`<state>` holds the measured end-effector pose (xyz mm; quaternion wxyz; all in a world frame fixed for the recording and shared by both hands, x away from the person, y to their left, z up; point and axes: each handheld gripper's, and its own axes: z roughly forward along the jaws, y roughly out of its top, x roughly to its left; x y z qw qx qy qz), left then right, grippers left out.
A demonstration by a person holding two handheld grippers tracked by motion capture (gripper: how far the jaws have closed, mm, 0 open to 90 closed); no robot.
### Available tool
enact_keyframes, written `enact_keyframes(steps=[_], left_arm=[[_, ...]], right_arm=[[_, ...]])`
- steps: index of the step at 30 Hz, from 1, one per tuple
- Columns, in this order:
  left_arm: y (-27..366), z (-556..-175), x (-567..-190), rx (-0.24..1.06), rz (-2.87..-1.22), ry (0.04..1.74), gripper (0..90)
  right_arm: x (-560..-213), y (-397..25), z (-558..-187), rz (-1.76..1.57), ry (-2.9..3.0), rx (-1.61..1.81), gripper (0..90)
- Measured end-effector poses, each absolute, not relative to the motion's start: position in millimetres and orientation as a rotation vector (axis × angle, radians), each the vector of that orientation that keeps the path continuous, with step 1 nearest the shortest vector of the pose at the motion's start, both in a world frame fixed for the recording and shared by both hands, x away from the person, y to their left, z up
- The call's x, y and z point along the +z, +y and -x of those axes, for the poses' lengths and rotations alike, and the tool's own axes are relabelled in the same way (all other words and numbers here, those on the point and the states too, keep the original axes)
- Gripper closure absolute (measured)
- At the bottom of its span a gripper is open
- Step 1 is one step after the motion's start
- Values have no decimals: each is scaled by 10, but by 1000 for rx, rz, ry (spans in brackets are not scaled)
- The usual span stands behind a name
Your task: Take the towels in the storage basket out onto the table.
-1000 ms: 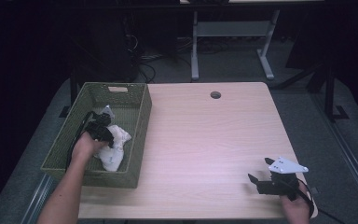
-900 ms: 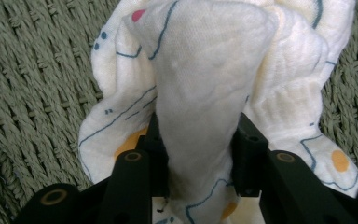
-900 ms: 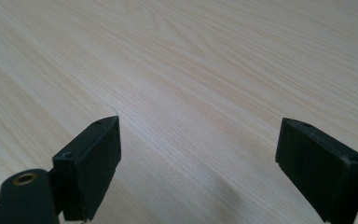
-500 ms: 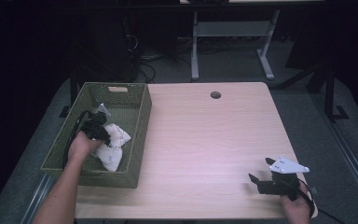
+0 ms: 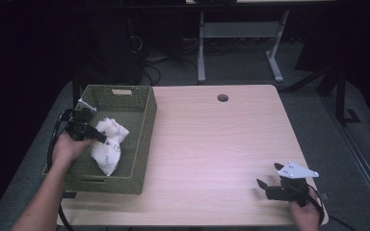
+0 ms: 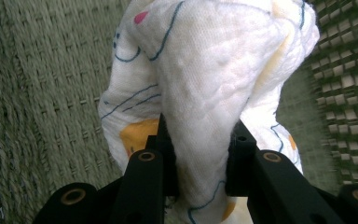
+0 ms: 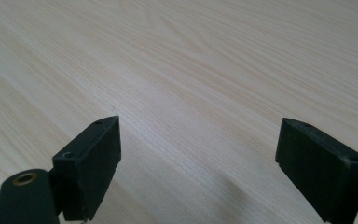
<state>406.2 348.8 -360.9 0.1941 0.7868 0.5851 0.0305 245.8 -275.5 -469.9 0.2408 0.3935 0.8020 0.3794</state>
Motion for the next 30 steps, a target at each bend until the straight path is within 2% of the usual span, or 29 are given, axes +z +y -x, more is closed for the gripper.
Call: enact_keyframes(steps=[9,15,21,30], left_arm=[[3480,-4029,-3428,37,-2119,1573,723],[3549,-4017,-3357,-59,-2021,1527,723],[3591,-3978,-3287,-60,-1984,1511,723],[3688,-3926,-3151,-148,-1865,1452,722]], right_arm=[[-4707,-2759,-2462,-1094,2192,1033,137],[-4705,-2766,-2462,-1093,2185,1036,137],[-4701,-2781,-2463,-1088,2176,1038,137],[-4692,-2779,-2459,-1089,2174,1041,137]])
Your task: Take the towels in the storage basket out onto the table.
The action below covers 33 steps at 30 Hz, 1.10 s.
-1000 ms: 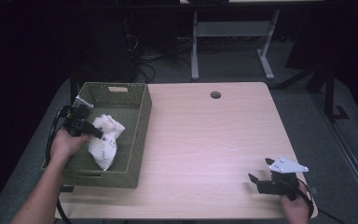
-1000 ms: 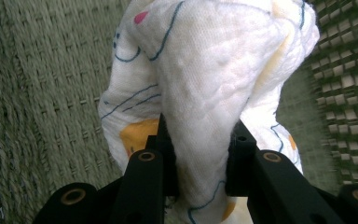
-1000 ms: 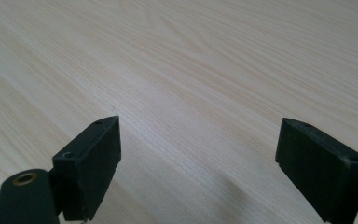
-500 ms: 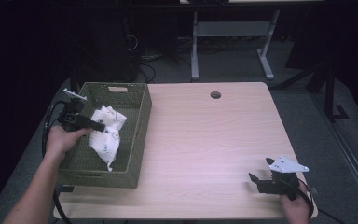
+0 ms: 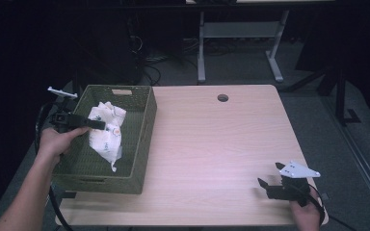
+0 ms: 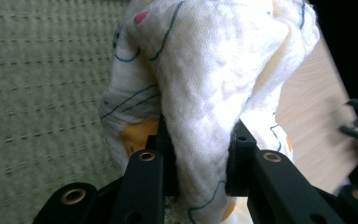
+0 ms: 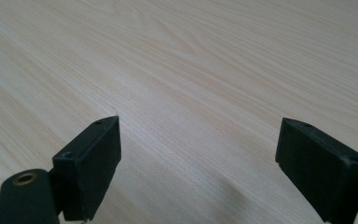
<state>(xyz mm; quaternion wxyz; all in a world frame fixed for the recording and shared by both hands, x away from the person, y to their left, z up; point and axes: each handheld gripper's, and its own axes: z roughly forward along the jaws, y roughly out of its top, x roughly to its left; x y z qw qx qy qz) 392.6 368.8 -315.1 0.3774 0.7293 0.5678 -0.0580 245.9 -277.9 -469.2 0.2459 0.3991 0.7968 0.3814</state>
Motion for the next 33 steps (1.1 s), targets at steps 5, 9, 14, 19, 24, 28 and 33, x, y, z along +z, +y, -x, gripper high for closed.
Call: enact_keyframes(steps=[5,9,14,19,24,28,33], left_arm=[[3697,-3920,-3145,-180,-1848,1431,719],[3717,-3918,-3135,-201,-1827,1423,719],[3713,-3901,-3070,-230,-1786,1386,719],[3637,-3874,-3006,-265,-1771,1335,718],[3548,-3877,-2968,-288,-1776,1295,715],[3477,-3873,-2930,-304,-1769,1262,715],[3345,-3855,-2846,-313,-1788,1218,715]], right_arm=[[-4690,-2777,-2462,-1077,2175,1041,137],[-4688,-2781,-2464,-1076,2174,1043,137],[-4675,-2796,-2450,-1089,2169,1049,137],[-4674,-2794,-2449,-1087,2171,1046,137],[-4672,-2793,-2455,-1077,2167,1049,137],[-4671,-2799,-2452,-1082,2166,1050,137],[-4671,-2798,-2453,-1078,2166,1051,137]])
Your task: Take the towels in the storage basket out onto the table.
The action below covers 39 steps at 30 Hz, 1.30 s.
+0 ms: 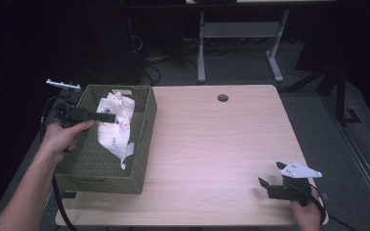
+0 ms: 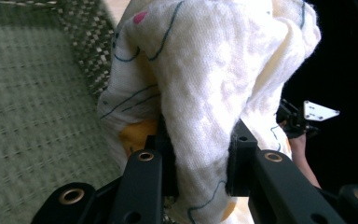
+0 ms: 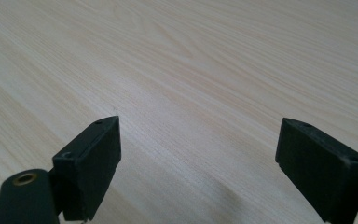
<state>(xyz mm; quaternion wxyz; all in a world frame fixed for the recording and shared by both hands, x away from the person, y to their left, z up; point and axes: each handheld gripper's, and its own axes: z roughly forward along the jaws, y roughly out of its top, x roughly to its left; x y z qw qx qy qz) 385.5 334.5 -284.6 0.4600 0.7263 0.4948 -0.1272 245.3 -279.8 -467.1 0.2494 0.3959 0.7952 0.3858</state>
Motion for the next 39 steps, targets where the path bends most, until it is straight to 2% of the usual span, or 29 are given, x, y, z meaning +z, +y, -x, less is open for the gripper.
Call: enact_keyframes(steps=[22,39], left_arm=[[2746,-3856,-2731,-375,-1856,1056,710],[2380,-3909,-2820,-399,-1917,1047,707]], right_arm=[[-4653,-2807,-2446,-1076,2155,1061,137],[-4641,-2804,-2444,-1069,2151,1062,137]])
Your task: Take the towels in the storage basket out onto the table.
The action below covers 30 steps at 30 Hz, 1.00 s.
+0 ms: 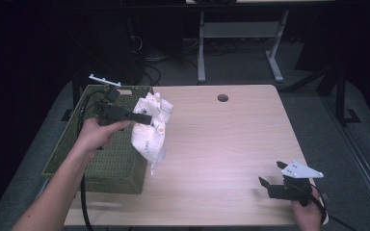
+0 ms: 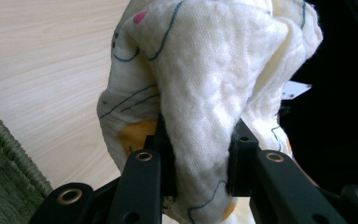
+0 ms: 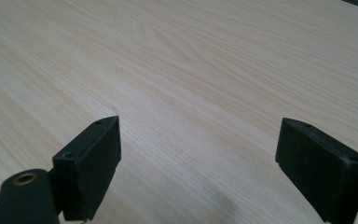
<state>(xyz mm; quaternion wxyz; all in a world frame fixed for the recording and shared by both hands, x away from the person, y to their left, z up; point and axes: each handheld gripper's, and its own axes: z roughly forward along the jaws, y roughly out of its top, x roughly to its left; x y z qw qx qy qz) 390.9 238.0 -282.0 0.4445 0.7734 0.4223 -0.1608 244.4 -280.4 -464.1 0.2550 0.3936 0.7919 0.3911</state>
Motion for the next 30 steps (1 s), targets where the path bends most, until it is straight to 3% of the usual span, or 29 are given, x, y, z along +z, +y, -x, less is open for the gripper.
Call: enact_keyframes(steps=[30], left_arm=[[1567,-4003,-3167,-469,-1956,983,707]], right_arm=[[-4632,-2823,-2435,-1074,2150,1072,137]])
